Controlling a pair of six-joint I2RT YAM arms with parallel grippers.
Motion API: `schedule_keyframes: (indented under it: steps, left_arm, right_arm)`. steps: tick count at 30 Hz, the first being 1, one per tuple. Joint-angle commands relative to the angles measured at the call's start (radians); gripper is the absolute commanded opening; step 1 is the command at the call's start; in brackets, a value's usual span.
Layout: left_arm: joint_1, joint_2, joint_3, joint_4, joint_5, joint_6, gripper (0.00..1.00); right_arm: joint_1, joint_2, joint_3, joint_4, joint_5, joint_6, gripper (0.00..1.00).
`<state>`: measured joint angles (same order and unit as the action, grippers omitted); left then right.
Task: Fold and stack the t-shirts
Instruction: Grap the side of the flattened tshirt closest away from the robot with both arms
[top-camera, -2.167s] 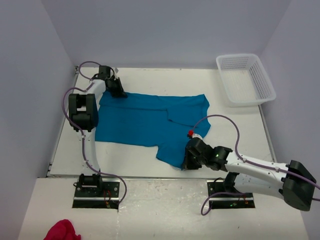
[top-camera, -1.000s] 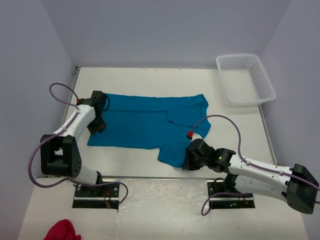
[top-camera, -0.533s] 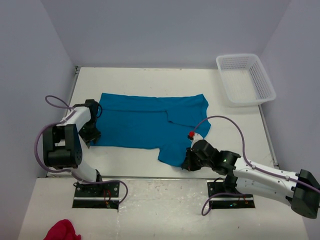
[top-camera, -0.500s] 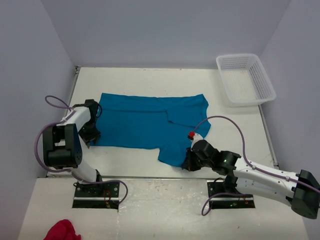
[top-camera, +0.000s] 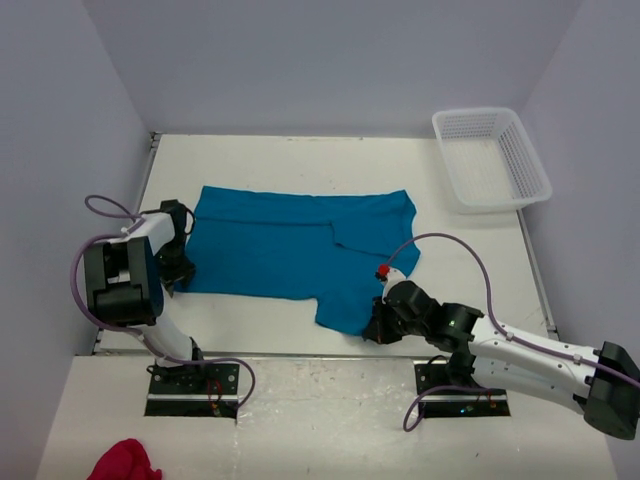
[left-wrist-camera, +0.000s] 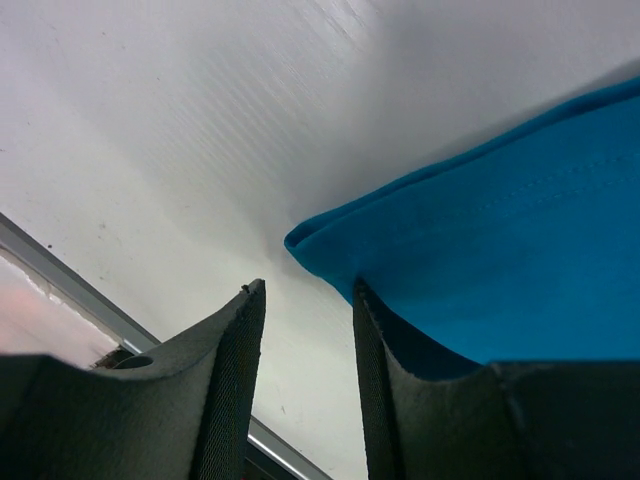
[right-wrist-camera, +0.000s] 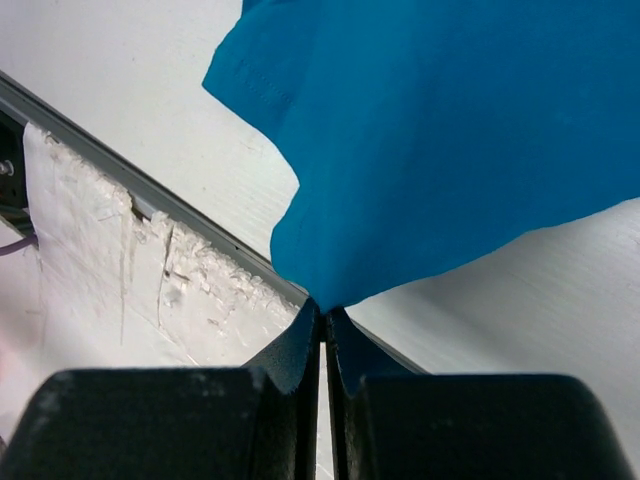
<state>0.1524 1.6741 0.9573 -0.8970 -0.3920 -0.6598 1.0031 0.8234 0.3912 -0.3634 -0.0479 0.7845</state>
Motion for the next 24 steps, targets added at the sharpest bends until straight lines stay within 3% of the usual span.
schedule_keyframes:
  steps: [1, 15, 19, 23, 24]
  left_arm:
    - [0.038, -0.007, 0.005, 0.044, -0.011, 0.045, 0.42]
    - [0.09, 0.059, -0.017, 0.138, 0.042, 0.137, 0.28]
    - [0.09, 0.053, -0.017, 0.144, 0.051, 0.158, 0.18]
    - [0.088, 0.032, -0.019, 0.138, 0.059, 0.167, 0.0]
    - [0.09, 0.026, -0.02, 0.135, 0.059, 0.167, 0.0]
  right_arm:
    - [0.005, -0.01, -0.002, 0.024, -0.012, -0.004, 0.0]
    - [0.006, -0.001, 0.001, 0.017, 0.002, 0.012, 0.0]
    - [0.005, 0.01, 0.008, 0.012, 0.01, 0.012, 0.0]
    - [0.005, 0.017, 0.018, 0.006, 0.017, 0.012, 0.0]
    - [0.005, 0.019, 0.023, 0.003, 0.017, 0.015, 0.0]
